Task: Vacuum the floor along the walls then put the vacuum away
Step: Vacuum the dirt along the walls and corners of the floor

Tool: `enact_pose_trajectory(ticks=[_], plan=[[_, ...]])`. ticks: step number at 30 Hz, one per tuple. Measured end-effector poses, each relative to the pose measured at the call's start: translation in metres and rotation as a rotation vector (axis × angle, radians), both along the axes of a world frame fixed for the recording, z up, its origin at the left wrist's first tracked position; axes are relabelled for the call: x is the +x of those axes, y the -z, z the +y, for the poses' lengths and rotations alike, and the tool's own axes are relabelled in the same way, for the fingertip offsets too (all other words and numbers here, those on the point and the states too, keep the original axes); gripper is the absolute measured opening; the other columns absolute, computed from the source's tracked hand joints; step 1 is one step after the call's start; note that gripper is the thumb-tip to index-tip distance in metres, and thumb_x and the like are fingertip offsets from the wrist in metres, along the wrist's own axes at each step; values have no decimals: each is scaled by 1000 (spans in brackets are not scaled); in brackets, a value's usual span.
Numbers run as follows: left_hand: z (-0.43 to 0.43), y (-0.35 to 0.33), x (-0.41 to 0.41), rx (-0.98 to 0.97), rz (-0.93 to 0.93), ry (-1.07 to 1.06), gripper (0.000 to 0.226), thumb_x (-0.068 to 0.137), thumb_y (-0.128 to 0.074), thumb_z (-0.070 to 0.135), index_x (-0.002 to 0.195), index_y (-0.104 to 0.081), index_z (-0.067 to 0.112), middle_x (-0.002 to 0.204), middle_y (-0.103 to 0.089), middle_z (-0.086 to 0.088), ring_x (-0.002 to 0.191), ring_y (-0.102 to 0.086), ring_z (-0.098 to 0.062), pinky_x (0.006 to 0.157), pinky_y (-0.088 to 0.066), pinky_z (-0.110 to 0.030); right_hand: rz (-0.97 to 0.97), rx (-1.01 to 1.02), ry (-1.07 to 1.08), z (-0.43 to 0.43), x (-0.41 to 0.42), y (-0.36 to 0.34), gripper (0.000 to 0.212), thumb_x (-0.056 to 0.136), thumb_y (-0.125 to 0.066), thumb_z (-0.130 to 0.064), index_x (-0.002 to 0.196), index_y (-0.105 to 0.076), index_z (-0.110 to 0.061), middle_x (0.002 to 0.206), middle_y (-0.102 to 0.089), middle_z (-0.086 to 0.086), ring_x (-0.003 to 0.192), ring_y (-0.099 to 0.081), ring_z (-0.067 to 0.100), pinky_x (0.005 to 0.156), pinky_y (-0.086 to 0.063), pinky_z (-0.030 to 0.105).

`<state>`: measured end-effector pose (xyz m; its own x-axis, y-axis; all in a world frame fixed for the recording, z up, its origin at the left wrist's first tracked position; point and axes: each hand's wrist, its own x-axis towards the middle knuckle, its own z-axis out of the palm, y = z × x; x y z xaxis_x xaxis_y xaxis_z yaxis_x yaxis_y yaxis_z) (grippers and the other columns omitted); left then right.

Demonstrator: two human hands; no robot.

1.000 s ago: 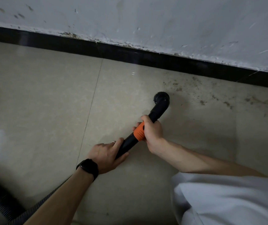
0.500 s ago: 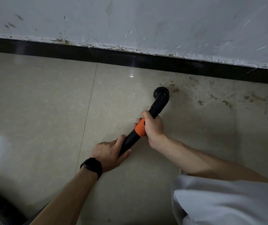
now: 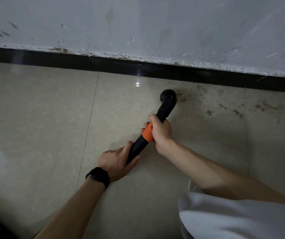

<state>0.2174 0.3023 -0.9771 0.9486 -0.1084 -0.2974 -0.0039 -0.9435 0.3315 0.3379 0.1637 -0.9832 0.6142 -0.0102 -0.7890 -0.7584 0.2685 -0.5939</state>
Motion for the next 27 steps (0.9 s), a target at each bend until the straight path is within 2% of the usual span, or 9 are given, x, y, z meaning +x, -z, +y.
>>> enact_pose_trajectory(ticks=[5, 9, 14, 19, 23, 27], plan=[[-2, 3, 9, 8, 6, -8, 54, 93, -31, 64, 128, -38, 23, 87, -66, 3, 65, -63, -26, 54, -35, -29, -13, -25, -11, -1, 10, -2, 13, 94, -65, -13, 103, -58, -7, 74, -61, 10, 70, -61, 26, 53, -55, 26], [-3, 5, 16, 11, -1, -14, 53, 93, -31, 64, 127, -37, 24, 88, -66, 4, 65, -63, -25, 54, -34, -28, -16, -36, -20, -2, 18, -1, 14, 94, -66, -14, 103, -58, -7, 69, -63, 7, 59, -63, 21, 53, -56, 26], [-5, 6, 27, 7, 6, -36, 52, 94, -30, 64, 129, -35, 25, 91, -66, 5, 67, -63, -24, 56, -41, -29, -26, -39, -9, -2, 31, 2, 19, 93, -69, -16, 106, -59, -7, 74, -65, 8, 68, -65, 25, 54, -56, 26], [-8, 7, 39, 44, -6, -52, 53, 94, -31, 64, 129, -35, 25, 97, -67, 4, 72, -66, -26, 58, -41, -29, -36, -19, -56, -2, 46, 2, 21, 92, -70, -18, 107, -59, -7, 73, -65, 6, 58, -66, 21, 55, -56, 27], [-5, 5, 44, 59, 6, -71, 51, 95, -31, 63, 128, -35, 25, 100, -66, 4, 75, -66, -26, 59, -41, -30, -34, -22, -62, 4, 54, 0, 20, 91, -70, -16, 105, -59, -7, 71, -64, 6, 58, -65, 20, 55, -56, 27], [6, 1, 43, 52, 15, -91, 52, 93, -27, 65, 127, -31, 26, 97, -65, 4, 74, -66, -26, 59, -44, -31, 0, 10, -112, 9, 53, -7, 24, 92, -72, -20, 110, -60, -9, 78, -67, 6, 59, -69, 18, 57, -58, 28]])
